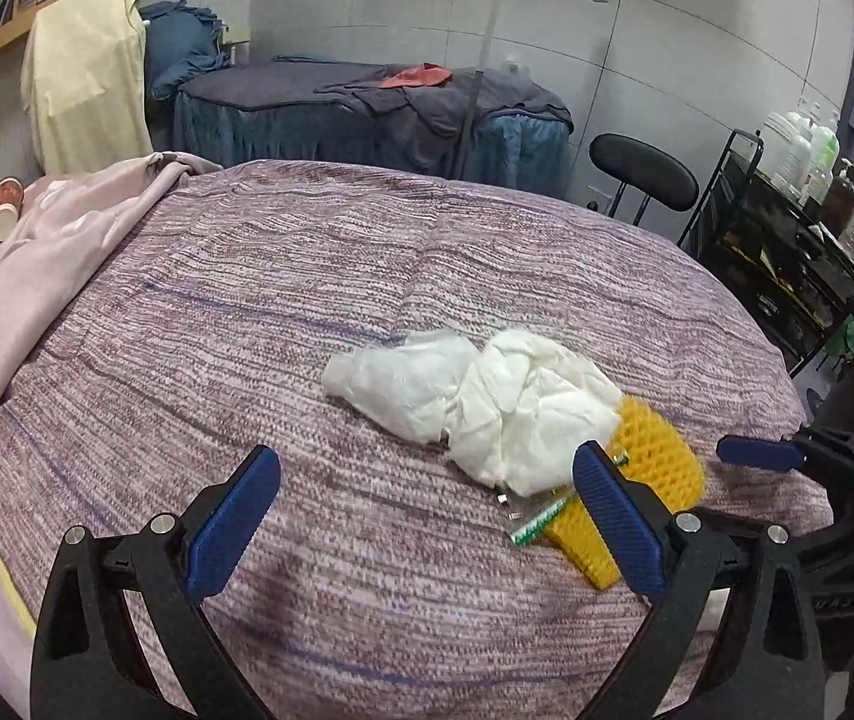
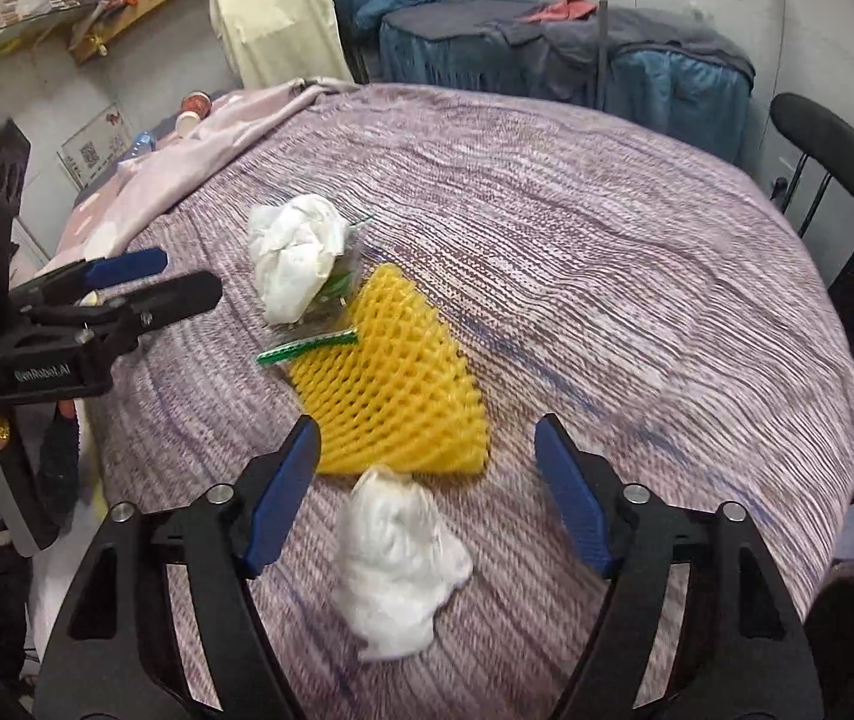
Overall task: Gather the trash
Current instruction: 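Grasp the white tissue bundle with the left tool while the right tool grasps the yellow foam net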
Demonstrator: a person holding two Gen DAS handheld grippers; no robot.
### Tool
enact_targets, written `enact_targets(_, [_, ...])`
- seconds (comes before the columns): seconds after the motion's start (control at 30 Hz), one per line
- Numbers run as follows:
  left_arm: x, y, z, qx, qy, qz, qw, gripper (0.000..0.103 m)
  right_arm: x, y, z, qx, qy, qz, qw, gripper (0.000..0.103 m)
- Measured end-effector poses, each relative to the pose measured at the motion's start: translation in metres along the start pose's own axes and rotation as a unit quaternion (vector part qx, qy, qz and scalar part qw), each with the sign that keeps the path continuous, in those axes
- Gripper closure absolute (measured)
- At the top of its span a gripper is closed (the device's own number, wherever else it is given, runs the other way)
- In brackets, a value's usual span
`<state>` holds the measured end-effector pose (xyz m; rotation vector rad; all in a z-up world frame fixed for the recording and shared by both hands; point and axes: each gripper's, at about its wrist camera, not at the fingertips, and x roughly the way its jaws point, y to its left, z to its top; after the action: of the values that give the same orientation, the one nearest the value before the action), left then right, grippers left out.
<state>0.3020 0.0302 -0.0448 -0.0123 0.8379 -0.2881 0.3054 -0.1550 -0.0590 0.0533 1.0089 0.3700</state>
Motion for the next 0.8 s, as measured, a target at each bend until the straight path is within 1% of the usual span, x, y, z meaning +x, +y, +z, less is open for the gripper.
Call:
enact_targets(0.07, [0.011, 0.006, 0.008, -0.016, 0.004, 0.000, 0.9999, 0.008, 0.011, 0.000, 0.006, -0.004, 0.010, 0.000, 1.000, 0.037])
enact_targets(0.13, [0.024, 0.015, 0.014, -0.040, 0.015, -0.012, 0.9990, 0.008, 0.024, 0.001, 0.011, -0.011, 0.022, -0.001, 1.000, 0.047])
enact_targets(0.2, [0.035, 0.020, 0.017, -0.056, 0.025, -0.020, 0.9979, 0.023, 0.028, 0.001, 0.011, -0.012, 0.024, -0.004, 1.000, 0.063])
enact_targets(0.27, [0.041, 0.021, 0.016, -0.064, 0.034, -0.032, 0.9969, 0.055, 0.028, 0.002, 0.011, -0.014, 0.021, -0.002, 1.000, 0.071])
enact_targets(0.3, [0.042, 0.022, 0.014, -0.070, 0.038, -0.039, 0.9961, 0.062, 0.025, 0.001, 0.010, -0.014, 0.016, 0.000, 1.000, 0.075])
enact_targets(0.37, [0.039, 0.024, 0.011, -0.080, 0.032, -0.041, 0.9954, 0.079, 0.019, -0.001, 0.009, -0.008, 0.003, 0.003, 1.000, 0.080])
enact_targets(0.43, [0.032, 0.029, 0.009, -0.092, 0.026, -0.046, 0.9943, 0.088, 0.012, -0.004, 0.008, -0.001, -0.011, 0.003, 1.000, 0.082])
enact_targets(0.57, [0.006, 0.034, 0.000, -0.104, 0.002, -0.042, 0.9937, 0.091, -0.013, -0.009, 0.002, 0.015, -0.048, -0.004, 0.999, 0.083])
enact_targets(0.8, [-0.051, 0.013, -0.022, -0.078, -0.050, -0.036, 0.9950, 0.091, -0.062, -0.011, -0.020, 0.032, -0.100, -0.005, 0.994, 0.083])
